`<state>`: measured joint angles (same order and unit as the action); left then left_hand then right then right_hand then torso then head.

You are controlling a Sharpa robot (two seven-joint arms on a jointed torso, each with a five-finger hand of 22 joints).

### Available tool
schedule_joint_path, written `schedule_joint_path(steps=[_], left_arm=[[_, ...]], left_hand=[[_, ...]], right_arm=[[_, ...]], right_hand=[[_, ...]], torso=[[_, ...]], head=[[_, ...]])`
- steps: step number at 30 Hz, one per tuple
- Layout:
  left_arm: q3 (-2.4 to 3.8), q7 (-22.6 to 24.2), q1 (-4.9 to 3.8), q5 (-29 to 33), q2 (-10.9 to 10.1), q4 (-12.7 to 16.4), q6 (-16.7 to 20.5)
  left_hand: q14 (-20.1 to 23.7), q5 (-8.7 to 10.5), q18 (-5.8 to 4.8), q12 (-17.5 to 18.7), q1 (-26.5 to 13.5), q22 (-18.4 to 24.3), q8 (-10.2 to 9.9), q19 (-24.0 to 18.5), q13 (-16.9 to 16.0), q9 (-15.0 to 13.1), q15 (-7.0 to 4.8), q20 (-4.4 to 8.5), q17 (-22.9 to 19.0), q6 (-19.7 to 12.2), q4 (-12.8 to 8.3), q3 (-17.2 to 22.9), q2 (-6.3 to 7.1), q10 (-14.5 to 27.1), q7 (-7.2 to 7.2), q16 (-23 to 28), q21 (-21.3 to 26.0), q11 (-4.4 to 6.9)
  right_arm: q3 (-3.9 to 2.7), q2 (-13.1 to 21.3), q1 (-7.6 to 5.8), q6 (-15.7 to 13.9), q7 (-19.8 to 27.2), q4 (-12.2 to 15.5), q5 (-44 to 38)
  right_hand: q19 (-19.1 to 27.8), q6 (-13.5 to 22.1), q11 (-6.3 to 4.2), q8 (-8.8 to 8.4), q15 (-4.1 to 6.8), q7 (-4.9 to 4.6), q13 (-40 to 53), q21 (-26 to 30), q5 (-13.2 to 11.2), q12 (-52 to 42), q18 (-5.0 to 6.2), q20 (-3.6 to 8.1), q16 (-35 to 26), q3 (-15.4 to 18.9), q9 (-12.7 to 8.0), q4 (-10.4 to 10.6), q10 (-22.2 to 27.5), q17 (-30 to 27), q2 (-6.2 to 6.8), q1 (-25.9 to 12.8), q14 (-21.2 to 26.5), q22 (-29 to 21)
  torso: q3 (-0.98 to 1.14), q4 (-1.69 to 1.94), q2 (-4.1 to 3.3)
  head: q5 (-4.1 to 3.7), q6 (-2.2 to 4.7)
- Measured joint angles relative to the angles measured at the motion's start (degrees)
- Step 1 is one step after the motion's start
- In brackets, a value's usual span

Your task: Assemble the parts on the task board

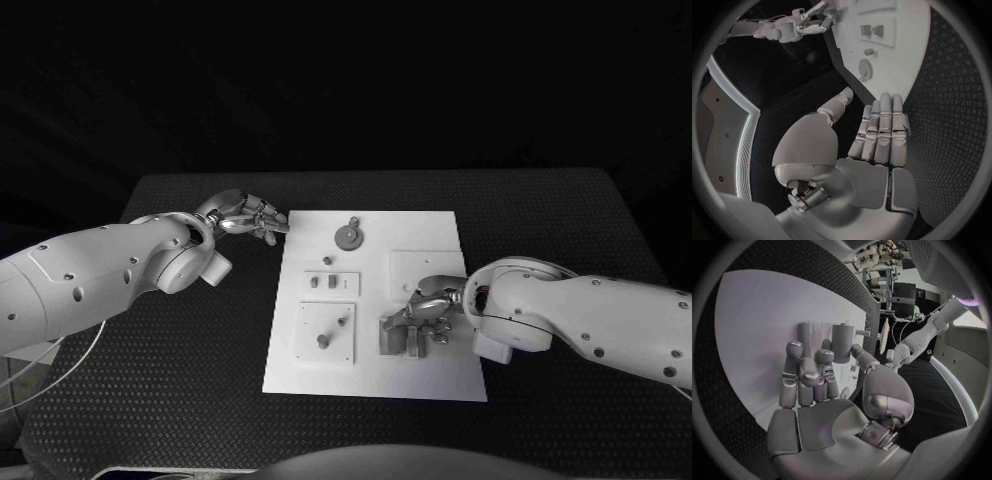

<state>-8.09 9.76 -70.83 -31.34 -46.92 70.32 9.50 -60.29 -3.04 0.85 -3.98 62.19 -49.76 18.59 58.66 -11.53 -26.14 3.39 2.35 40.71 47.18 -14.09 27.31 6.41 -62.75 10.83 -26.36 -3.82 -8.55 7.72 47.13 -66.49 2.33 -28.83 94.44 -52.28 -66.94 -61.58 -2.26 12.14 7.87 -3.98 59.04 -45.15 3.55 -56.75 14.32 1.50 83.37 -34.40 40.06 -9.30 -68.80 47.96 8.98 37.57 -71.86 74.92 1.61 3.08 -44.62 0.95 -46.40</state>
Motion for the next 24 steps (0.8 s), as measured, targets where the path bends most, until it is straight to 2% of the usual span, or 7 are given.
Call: schedule_joint_path(steps=[4,6,24], left_arm=[[0.0,0.0,0.0,0.0,0.0,0.0,0.0],[0.0,0.0,0.0,0.0,0.0,0.0,0.0],[0.0,0.0,0.0,0.0,0.0,0.0,0.0]], left_hand=[[0.0,0.0,0.0,0.0,0.0,0.0,0.0,0.0,0.0,0.0,0.0,0.0,0.0,0.0,0.0,0.0,0.0,0.0,0.0,0.0,0.0,0.0],[0.0,0.0,0.0,0.0,0.0,0.0,0.0,0.0,0.0,0.0,0.0,0.0,0.0,0.0,0.0,0.0,0.01,0.0,0.0,0.0,0.0,0.0],[0.0,0.0,0.0,0.0,-0.2,0.0,0.0,0.0,0.0,0.1,0.0,0.0,0.1,0.0,0.0,0.0,0.23,0.2,0.0,0.0,0.0,-0.21]], right_arm=[[0.0,0.0,0.01,0.0,0.0,0.0,-0.1],[0.0,0.0,0.01,0.0,0.1,0.0,-0.1],[-0.01,0.1,0.06,0.0,0.3,0.0,-0.3]], right_hand=[[0.0,0.1,0.01,-0.01,-0.01,-0.12,-0.1,0.0,0.0,0.0,0.19,0.0,0.0,-1.4,0.1,2.0,0.0,0.1,2.92,-0.1,0.0,0.0],[0.0,0.3,0.22,-0.01,-0.05,-0.26,-0.1,0.0,0.0,0.0,0.22,-0.02,-0.2,-2.1,0.2,2.9,0.2,0.2,3.9,0.0,0.1,0.0],[0.1,0.5,0.31,0.0,-0.14,-0.25,-0.1,0.0,0.0,-0.2,0.19,-0.1,-0.2,-2.5,0.4,3.2,0.3,0.3,4.16,0.2,0.2,0.0]], torso=[[-0.01,0.0,0.0],[-0.01,0.0,0.0],[-0.01,0.0,0.0]], head=[[0.04,0.0],[0.04,0.01],[0.01,-0.02]])
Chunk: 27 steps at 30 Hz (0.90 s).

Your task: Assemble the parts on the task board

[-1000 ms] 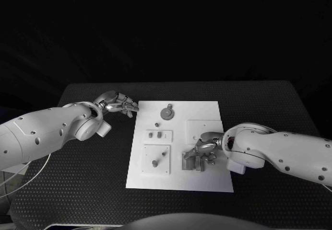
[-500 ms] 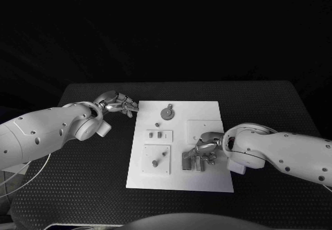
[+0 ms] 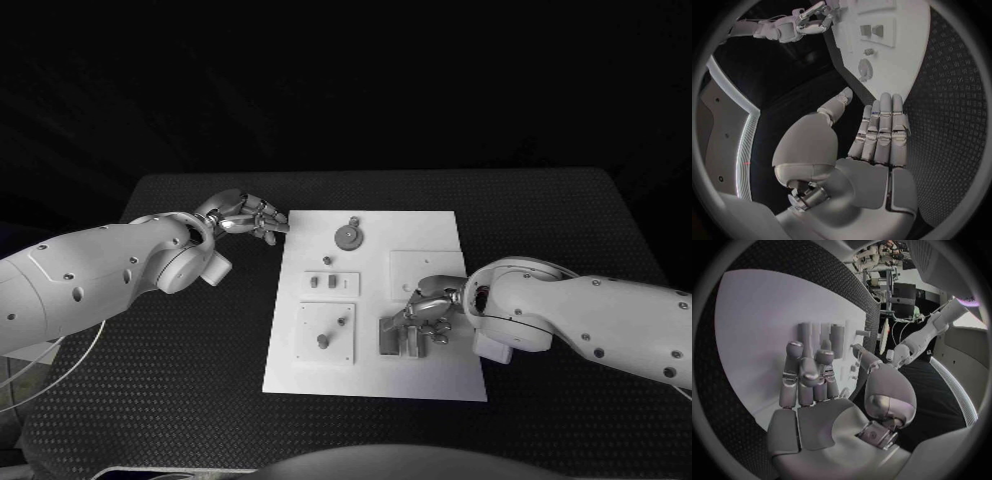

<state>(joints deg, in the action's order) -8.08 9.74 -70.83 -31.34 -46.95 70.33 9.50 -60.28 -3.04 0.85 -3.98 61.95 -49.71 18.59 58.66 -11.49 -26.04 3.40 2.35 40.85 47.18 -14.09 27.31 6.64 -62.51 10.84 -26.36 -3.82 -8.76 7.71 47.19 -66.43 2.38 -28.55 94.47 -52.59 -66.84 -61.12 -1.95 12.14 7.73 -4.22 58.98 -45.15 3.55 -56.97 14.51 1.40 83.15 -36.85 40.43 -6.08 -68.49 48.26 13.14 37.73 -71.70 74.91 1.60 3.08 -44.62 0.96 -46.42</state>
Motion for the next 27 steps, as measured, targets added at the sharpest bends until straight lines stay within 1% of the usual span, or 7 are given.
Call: schedule_joint_path(steps=[4,11,17,20,23,25,27], left_arm=[[0.0,0.0,0.0,0.0,0.0,0.0,0.0],[0.0,0.0,0.01,0.0,0.0,0.0,0.0],[0.0,0.0,0.01,0.0,-0.1,0.0,0.0],[-0.01,0.0,0.01,0.0,-0.1,0.0,0.0],[-0.01,0.0,0.0,0.0,-0.1,0.0,0.0],[-0.01,0.0,-0.01,0.0,-0.1,0.0,0.0],[-0.01,0.0,-0.01,0.0,-0.1,0.0,0.0]], left_hand=[[0.0,0.0,0.0,0.0,0.0,0.0,0.0,0.0,0.0,0.0,0.0,0.0,0.0,0.0,0.0,0.0,0.0,0.0,0.0,0.0,0.0,0.0],[0.0,0.0,0.0,0.0,0.0,0.0,0.0,0.0,0.0,0.0,0.0,0.0,0.1,0.0,0.0,0.0,-0.01,0.0,0.0,0.2,0.0,0.0],[0.0,0.0,0.0,0.0,0.0,0.0,0.0,0.0,0.0,0.0,0.0,0.0,0.1,0.0,0.0,0.0,-0.01,0.0,0.0,0.2,0.0,0.0],[0.0,0.0,0.0,0.0,0.0,0.0,0.0,0.0,0.0,0.0,0.0,0.0,0.1,0.0,0.0,0.0,-0.01,0.0,0.0,0.2,0.0,0.01],[0.0,0.0,0.0,0.0,0.0,0.0,0.0,0.0,0.0,0.0,0.0,0.0,0.1,0.0,0.0,0.0,-0.01,0.0,0.0,0.2,0.0,0.01],[0.0,0.0,0.0,0.0,0.0,0.0,0.0,0.0,0.0,0.0,0.0,0.0,0.2,0.0,0.1,-0.1,-0.01,0.0,0.0,0.2,0.0,0.01],[0.0,0.0,0.0,0.0,0.0,0.0,0.0,0.0,0.0,0.0,0.0,0.0,0.2,0.0,0.1,-0.1,-0.01,0.0,0.0,0.2,0.0,0.01]], right_arm=[[0.03,0.3,0.07,-0.3,0.7,0.0,-0.4],[0.01,2.6,0.02,-0.9,2.2,0.9,-1.3],[-0.01,5.7,-1.69,-1.0,2.9,2.9,-2.0],[-0.03,6.9,-2.06,-1.0,3.1,3.8,-2.2],[0.03,8.0,-2.47,-0.7,3.0,4.4,-2.5],[0.02,8.4,-2.75,0.1,2.6,4.4,-2.7],[0.01,8.5,-2.79,1.1,2.0,4.4,-2.9]], right_hand=[[0.0,0.0,0.0,-0.03,-0.05,0.0,0.0,0.0,0.0,-0.1,-0.01,0.0,0.0,0.1,0.3,-0.1,0.0,0.1,-0.89,0.9,0.1,0.0],[0.0,0.1,0.0,-0.13,0.24,0.05,-0.1,0.0,0.0,-0.3,-0.02,0.0,0.0,1.7,0.5,-2.1,0.0,0.2,-2.41,2.4,-0.3,0.0],[0.0,0.1,0.0,-0.17,0.24,0.09,-0.2,0.0,0.0,-0.4,-0.26,0.0,0.0,2.2,0.6,-3.3,0.0,0.2,-3.72,3.0,-0.3,0.0],[0.0,0.1,0.0,-0.17,0.23,0.1,-0.2,0.0,0.0,-0.4,-0.28,0.0,0.0,2.3,0.6,-3.7,0.0,0.2,-3.72,2.9,-0.3,0.0],[0.0,0.1,0.0,-0.17,0.23,0.1,-0.3,0.0,0.0,-0.4,-0.28,0.0,0.0,2.5,0.6,-4.0,0.0,0.2,-4.61,3.0,-0.3,0.0],[-0.1,0.1,0.0,-0.17,0.24,0.1,-0.4,0.0,0.0,-0.4,-0.31,0.12,0.0,2.8,0.6,-4.6,0.0,0.3,-6.08,3.0,-0.3,0.0],[-0.1,0.1,0.0,-0.17,0.25,0.1,-0.4,0.0,0.0,-0.4,-0.32,0.12,0.0,2.9,0.6,-4.7,0.0,0.3,-6.21,2.9,-0.5,0.0]], torso=[[0.0,0.0,0.01],[0.02,0.0,0.01],[0.05,0.01,0.02],[0.05,-0.04,0.02],[0.04,-0.07,0.02],[0.03,-0.07,0.02],[0.03,-0.09,0.02]], head=[[-0.02,0.1],[-0.07,0.29],[-0.04,0.37],[-0.09,0.51],[-0.23,0.57],[-0.44,0.62],[-0.66,0.71]])
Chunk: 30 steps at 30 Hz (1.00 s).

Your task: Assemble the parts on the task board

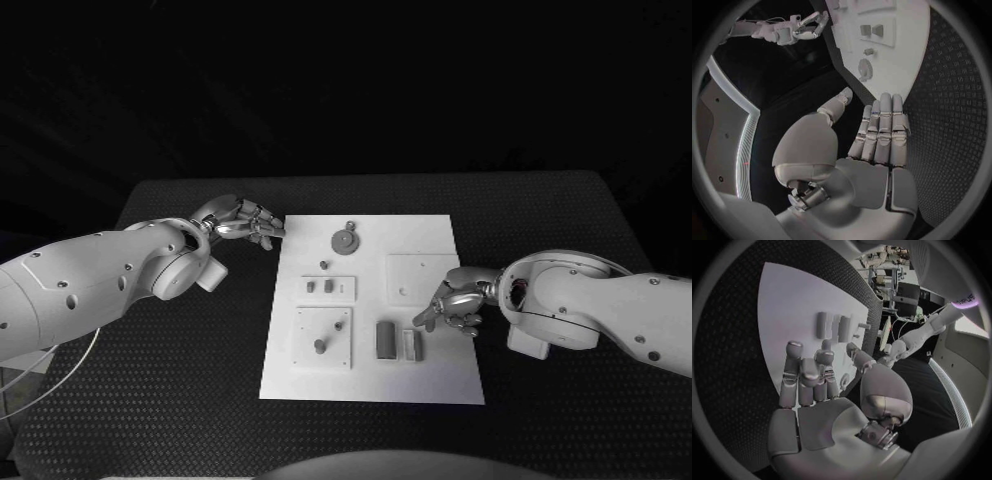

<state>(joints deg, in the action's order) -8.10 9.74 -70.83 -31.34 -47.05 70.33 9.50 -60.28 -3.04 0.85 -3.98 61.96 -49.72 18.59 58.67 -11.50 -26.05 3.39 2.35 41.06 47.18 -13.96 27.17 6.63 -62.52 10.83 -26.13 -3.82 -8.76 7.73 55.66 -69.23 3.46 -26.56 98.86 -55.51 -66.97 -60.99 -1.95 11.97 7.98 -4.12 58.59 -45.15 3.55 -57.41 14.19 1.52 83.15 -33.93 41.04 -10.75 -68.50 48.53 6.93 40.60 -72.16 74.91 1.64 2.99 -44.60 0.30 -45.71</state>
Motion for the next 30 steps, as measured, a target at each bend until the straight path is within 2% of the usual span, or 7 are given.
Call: schedule_joint_path(steps=[3,5,11,15,16,21,30], left_arm=[[0.0,0.0,0.0,0.0,0.0,0.0,0.0],[0.0,0.0,0.0,0.0,0.0,0.0,0.0],[0.0,0.0,0.01,0.0,0.1,0.0,0.0],[0.0,0.0,0.01,0.0,0.1,0.0,0.0],[0.0,0.0,0.01,0.0,0.1,0.0,0.0],[0.0,0.0,0.01,0.0,0.1,0.0,0.0],[0.0,0.0,0.01,0.0,0.1,0.0,-0.1]], left_hand=[[0.0,0.0,0.0,0.0,0.0,0.0,0.0,0.0,0.0,0.0,0.0,0.0,0.0,0.0,0.0,0.0,0.0,0.0,0.0,0.0,0.0,0.0],[0.0,0.0,0.0,0.0,0.0,0.0,0.0,0.0,0.0,0.0,0.0,0.0,0.1,0.0,0.0,0.0,0.0,0.0,0.0,0.0,0.0,0.0],[0.0,0.0,0.0,0.0,-0.5,0.0,0.0,0.0,0.1,0.0,0.0,0.0,0.2,0.0,0.2,-0.2,-0.07,0.0,0.0,0.2,0.0,0.01],[0.0,0.0,0.0,0.0,-0.5,0.0,0.0,0.0,0.1,0.0,0.0,0.0,0.2,0.0,0.5,-0.2,-0.07,0.0,0.0,0.2,0.0,0.01],[0.0,0.0,0.0,0.0,-0.5,0.0,0.0,0.0,0.1,0.0,0.0,0.0,0.2,0.0,0.5,-0.2,-0.07,0.0,0.0,0.2,0.0,0.01],[0.0,0.0,0.0,0.0,-0.5,0.0,0.0,0.0,0.1,0.0,0.0,0.0,0.2,0.0,0.5,-0.2,-0.07,0.0,0.0,0.2,0.0,0.01],[0.0,0.0,0.0,0.0,-0.8,0.0,0.0,0.0,0.1,0.0,0.0,0.0,0.3,0.0,0.8,-0.2,0.16,0.0,0.0,0.2,0.0,0.02]], right_arm=[[0.02,-0.2,0.0,1.4,-0.8,0.0,-0.7],[0.06,-0.4,0.01,2.4,-1.4,-0.1,-1.4],[0.47,-1.7,0.02,4.1,-2.6,-1.0,-3.9],[1.95,-2.9,0.17,4.6,-3.1,-1.6,-5.6],[2.04,-3.2,0.33,4.7,-3.2,-1.7,-5.9],[2.13,-3.9,1.11,5.5,-3.5,-2.2,-7.1],[2.04,-4.3,1.14,6.5,-3.5,-2.4,-8.4]], right_hand=[[0.0,0.0,0.0,0.0,0.0,0.01,0.0,0.0,0.0,0.0,-0.01,0.0,0.0,0.0,0.0,0.0,0.0,0.0,-0.3,0.0,0.0,0.0],[0.0,-0.8,-0.53,0.55,0.15,0.39,-0.1,-0.3,0.0,-0.3,-0.01,0.0,0.0,0.6,0.2,-0.6,-0.5,0.2,-2.61,-0.2,-0.2,0.0],[0.0,-1.7,-0.72,0.55,0.37,0.58,-0.3,-0.4,0.0,-0.3,-0.01,0.0,0.0,1.1,0.2,-1.1,-0.9,0.2,-4.67,-2.1,-0.6,0.0],[-0.2,-2.1,-1.03,0.83,0.42,0.8,-0.3,-0.4,0.0,-0.3,-0.02,0.19,0.0,1.1,0.2,-1.1,-1.2,0.3,-4.58,-2.7,-0.8,0.0],[-0.2,-2.2,-1.05,0.83,0.51,0.83,-0.3,-0.4,0.0,-0.3,-0.02,0.19,0.0,1.1,0.2,-1.1,-1.3,0.3,-4.46,-2.9,-0.9,0.0],[-0.3,-3.0,-1.33,1.02,0.6,1.02,-0.3,-0.6,0.0,-0.6,-0.02,0.12,0.0,1.3,0.2,-0.9,-2.0,0.6,-4.77,-3.9,-1.2,0.0],[-0.5,-3.2,-1.53,1.22,0.57,1.06,-0.3,-0.6,0.0,-0.8,-0.03,0.31,0.0,1.3,0.2,-0.9,-2.2,0.6,-4.22,-4.4,-1.3,0.0]], torso=[[-0.04,-0.02,0.0],[-0.05,-0.03,-0.01],[-0.05,0.04,-0.02],[-0.04,0.09,-0.02],[-0.04,0.09,-0.02],[-0.02,0.12,-0.02],[-0.05,0.12,-0.02]], head=[[-0.16,0.08],[-0.2,0.08],[-0.27,-0.06],[-0.3,-0.1],[-0.3,-0.12],[-0.26,-0.29],[-0.11,-0.4]])
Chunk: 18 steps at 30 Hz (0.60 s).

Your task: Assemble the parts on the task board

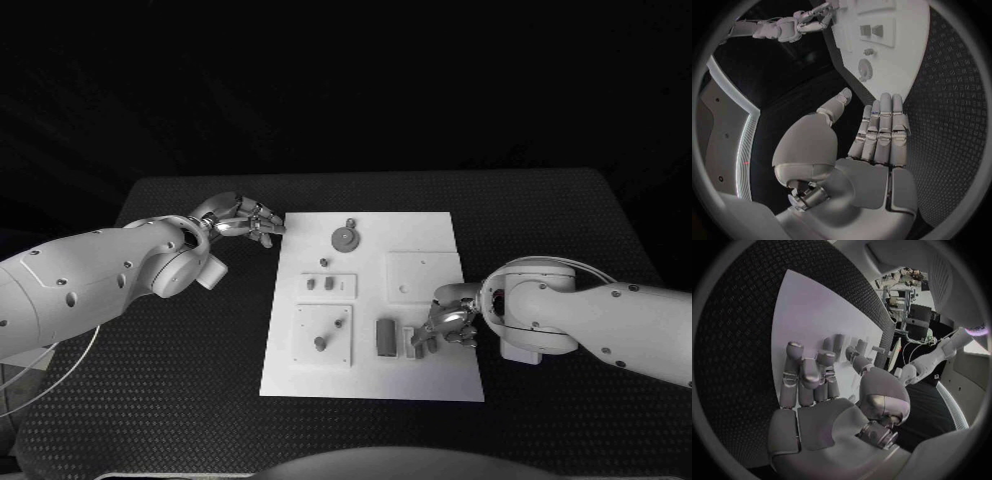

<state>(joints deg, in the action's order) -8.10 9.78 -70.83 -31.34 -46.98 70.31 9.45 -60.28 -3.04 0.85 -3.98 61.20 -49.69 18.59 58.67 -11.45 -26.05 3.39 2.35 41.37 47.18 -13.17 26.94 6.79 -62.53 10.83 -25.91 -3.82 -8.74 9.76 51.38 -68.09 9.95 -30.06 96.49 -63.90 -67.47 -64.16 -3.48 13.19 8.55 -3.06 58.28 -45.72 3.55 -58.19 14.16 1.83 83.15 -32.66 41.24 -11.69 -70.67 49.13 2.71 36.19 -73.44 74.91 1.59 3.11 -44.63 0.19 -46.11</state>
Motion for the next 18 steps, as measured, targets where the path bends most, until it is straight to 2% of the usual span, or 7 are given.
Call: schedule_joint_path(steps=[5,10,14,18], left_arm=[[0.0,0.0,0.0,0.0,0.0,0.0,0.0],[0.0,0.0,0.0,0.0,0.0,0.0,0.0],[0.0,0.0,0.0,0.0,0.0,0.0,0.0],[0.0,0.0,0.0,0.0,-0.1,0.0,0.0]], left_hand=[[0.0,0.0,0.0,0.0,0.0,0.0,0.0,0.0,0.1,0.0,0.0,0.0,0.0,0.0,0.0,0.0,0.0,0.0,0.0,0.0,0.0,0.01],[-0.2,0.0,0.0,0.0,-0.2,0.0,0.0,0.0,0.0,0.0,-0.15,0.0,0.0,0.0,0.0,0.0,-0.21,0.0,0.0,0.2,0.0,0.01],[-0.2,0.0,0.0,0.0,-0.2,0.0,0.0,0.0,0.0,0.0,-0.15,0.0,0.1,0.0,0.0,0.0,-0.21,0.0,0.0,0.2,0.0,0.02],[-0.2,0.0,0.0,0.0,-0.2,0.0,0.0,0.0,0.0,0.0,-0.16,0.0,0.1,0.0,0.0,0.0,-0.21,0.0,0.0,0.2,0.0,0.02]], right_arm=[[-0.03,-0.3,0.07,0.1,0.0,-0.3,-0.3],[-0.09,-0.8,0.24,0.1,0.0,-0.7,-0.8],[-0.16,-1.1,0.37,0.1,0.0,-0.8,-1.3],[-0.21,-1.3,0.47,0.1,0.0,-0.9,-1.8]], right_hand=[[0.0,-0.2,0.0,0.18,0.16,0.18,0.0,-0.3,0.0,0.0,0.0,0.0,0.0,-0.2,0.1,0.2,0.0,0.0,0.29,-0.3,0.2,0.0],[0.0,-0.5,0.05,0.44,0.16,0.27,0.0,-0.3,0.0,0.0,0.0,0.0,0.0,-0.3,0.1,0.3,-0.1,0.0,0.01,-0.6,0.2,0.0],[0.0,-0.9,-0.11,0.43,0.26,0.26,0.0,-0.3,0.0,0.0,0.0,0.0,0.0,-0.6,0.1,0.6,-0.3,0.0,-0.5,-1.1,0.1,0.0],[0.0,-1.2,-0.09,0.43,0.36,0.35,0.1,-0.3,0.0,-0.2,0.0,0.0,0.0,-0.8,0.1,0.8,-0.3,0.1,-1.62,-1.4,-0.1,0.0]], torso=[[0.0,-0.03,0.0],[-0.01,-0.02,0.0],[-0.01,-0.02,0.01],[-0.01,-0.01,0.01]], head=[[0.05,-0.01],[0.09,-0.02],[0.13,-0.16],[0.15,-0.23]])
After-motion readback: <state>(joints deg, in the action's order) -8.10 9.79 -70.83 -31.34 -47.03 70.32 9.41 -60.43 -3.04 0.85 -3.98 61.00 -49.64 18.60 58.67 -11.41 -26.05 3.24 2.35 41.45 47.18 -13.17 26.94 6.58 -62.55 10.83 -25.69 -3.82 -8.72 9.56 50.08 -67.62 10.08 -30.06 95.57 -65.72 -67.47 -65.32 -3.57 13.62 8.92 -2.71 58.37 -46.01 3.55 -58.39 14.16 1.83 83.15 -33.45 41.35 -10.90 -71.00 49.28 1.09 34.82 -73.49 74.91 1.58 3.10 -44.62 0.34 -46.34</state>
